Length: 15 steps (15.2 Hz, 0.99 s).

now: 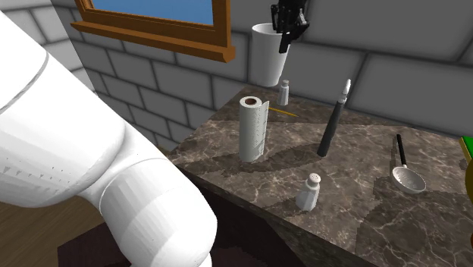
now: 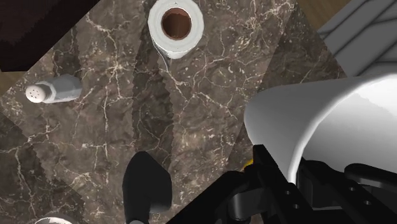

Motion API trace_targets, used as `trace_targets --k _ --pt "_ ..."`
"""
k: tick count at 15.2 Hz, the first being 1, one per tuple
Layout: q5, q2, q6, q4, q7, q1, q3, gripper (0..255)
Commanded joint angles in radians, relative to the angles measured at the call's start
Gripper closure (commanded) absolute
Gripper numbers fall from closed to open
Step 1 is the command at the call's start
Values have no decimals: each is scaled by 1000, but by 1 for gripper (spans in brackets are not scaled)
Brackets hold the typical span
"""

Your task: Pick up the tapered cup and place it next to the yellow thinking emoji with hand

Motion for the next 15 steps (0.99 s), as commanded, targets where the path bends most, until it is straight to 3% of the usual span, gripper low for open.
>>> trace_targets --k 1,15 --pt "-2 1 -28 29 0 -2 -4 255" --pt "-12 37 -214 252 27 -5 -10 255"
